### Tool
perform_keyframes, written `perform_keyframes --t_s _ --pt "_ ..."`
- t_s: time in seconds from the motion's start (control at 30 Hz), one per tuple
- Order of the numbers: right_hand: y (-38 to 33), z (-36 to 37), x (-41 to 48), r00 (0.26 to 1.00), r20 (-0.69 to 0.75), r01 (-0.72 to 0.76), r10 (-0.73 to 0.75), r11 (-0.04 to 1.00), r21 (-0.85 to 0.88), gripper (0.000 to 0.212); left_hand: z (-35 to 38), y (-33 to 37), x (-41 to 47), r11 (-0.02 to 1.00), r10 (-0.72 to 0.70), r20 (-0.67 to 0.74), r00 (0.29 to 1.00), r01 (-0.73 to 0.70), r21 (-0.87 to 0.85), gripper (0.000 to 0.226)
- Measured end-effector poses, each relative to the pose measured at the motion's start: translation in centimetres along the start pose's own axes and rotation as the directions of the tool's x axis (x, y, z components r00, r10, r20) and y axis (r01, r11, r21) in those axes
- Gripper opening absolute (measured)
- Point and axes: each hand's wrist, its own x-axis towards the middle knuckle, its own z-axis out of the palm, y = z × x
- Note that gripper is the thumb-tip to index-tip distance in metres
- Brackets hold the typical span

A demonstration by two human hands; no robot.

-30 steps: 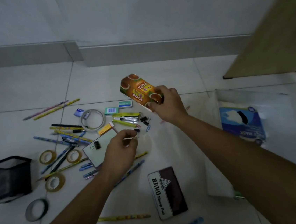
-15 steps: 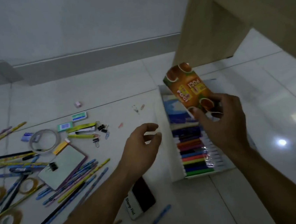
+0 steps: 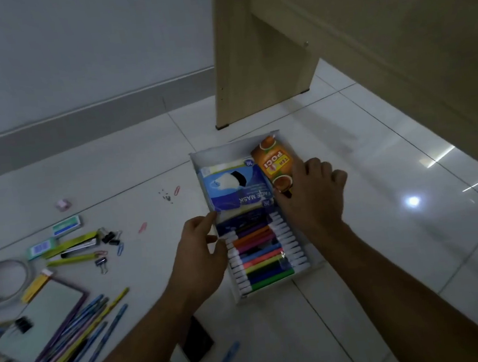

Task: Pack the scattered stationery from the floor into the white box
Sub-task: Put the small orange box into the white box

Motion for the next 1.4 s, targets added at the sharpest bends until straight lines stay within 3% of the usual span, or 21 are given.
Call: perform_keyframes --t_s 0.23,0.47,0.67,0.83,1.0,1.13,1.3,1.4 --pt "0.4 0.0 -0.2 0.994 0.104 -0.029 0.019 0.996 0.089 0.054 0.3 -0.3 -0.1 1.000 -0.006 -0.004 1.000 0.006 0.006 0.051" --pt "0.7 2.4 -0.7 0.960 0.229 0.180 -0.163 0.982 -0.052 0.042 0.2 -0.4 -0.2 0.999 -0.005 0.011 1.000 0.006 -0.049 0.049" --pt "2.2 1.8 0.9 0.876 0.353 0.372 -0.327 0.926 -0.066 0.041 -0.1 -0.8 -0.2 0.997 -0.011 0.031 0.999 0.013 -0.074 0.049" --pt "2.4 1.7 1.7 0.887 0.332 0.393 -0.321 0.903 -0.175 0.031 0.1 -0.9 -0.2 0.997 -0.011 0.023 1.000 0.013 -0.082 0.050" --pt "2.0 1.9 1.9 0.892 0.331 0.379 -0.308 0.908 -0.178 0.035 0.1 -0.6 -0.3 0.988 -0.038 0.031 0.999 0.042 -0.148 0.048" --pt "1.8 1.0 1.6 0.878 0.362 0.360 -0.313 0.930 -0.071 0.029 -0.3 -0.7 -0.9 0.972 -0.055 0.038 0.998 0.062 -0.227 0.041" --pt "-0.9 -0.8 0.4 0.918 0.171 0.319 -0.359 0.921 0.221 0.023 -2.5 -2.0 -2.4 0.977 -0.109 0.048 0.993 0.116 -0.180 0.030" --pt "-4.4 -2.5 0.0 0.928 0.072 0.310 -0.365 0.864 0.397 0.021 -5.2 -3.3 -3.4 0.949 -0.249 0.050 0.967 0.254 -0.187 0.020"
